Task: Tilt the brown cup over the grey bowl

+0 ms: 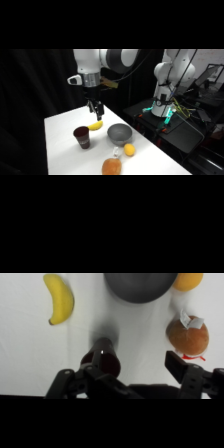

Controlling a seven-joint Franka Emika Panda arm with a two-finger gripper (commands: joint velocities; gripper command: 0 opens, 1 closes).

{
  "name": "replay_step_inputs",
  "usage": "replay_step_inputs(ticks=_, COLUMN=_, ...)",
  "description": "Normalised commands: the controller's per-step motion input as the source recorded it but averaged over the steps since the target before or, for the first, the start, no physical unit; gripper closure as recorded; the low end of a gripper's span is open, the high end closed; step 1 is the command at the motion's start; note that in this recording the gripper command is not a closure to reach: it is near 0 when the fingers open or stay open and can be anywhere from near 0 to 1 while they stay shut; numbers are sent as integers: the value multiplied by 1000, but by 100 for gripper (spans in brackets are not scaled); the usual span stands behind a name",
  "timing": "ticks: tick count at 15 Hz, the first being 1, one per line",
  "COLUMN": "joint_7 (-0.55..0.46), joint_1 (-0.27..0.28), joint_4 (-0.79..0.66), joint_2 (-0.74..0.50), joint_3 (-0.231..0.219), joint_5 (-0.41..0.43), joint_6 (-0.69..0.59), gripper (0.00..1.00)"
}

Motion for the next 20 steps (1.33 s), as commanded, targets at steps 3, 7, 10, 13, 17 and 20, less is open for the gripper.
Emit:
replay_step_inputs(ticks=3, joint_7=-13, joint_1=4, joint_4=461, joint_2=420, joint_3=31, joint_5=24, joint_6=206, gripper=0)
replay_step_inputs(ticks=7, joint_7=-2, joint_1=6, joint_4=309, joint_2=309, joint_3=42, joint_5=63, joint_6=206, gripper=0)
replay_step_inputs(ticks=10, joint_7=-51, joint_1=-24, joint_4=174, joint_2=251, joint_3=61, joint_5=147, joint_6=210, gripper=0)
replay_step_inputs(ticks=13, joint_7=-47, joint_1=-32, joint_4=116, joint_2=221, joint_3=39, joint_5=125, joint_6=212, gripper=0)
replay_step_inputs(ticks=17, joint_7=-78, joint_1=-68, joint_4=106, joint_2=179, joint_3=36, joint_5=140, joint_6=145, gripper=0)
replay_step_inputs(ticks=20, joint_7=-94, joint_1=-77, joint_4=94, joint_2=103, joint_3=53, joint_5=167, joint_6=78, gripper=100)
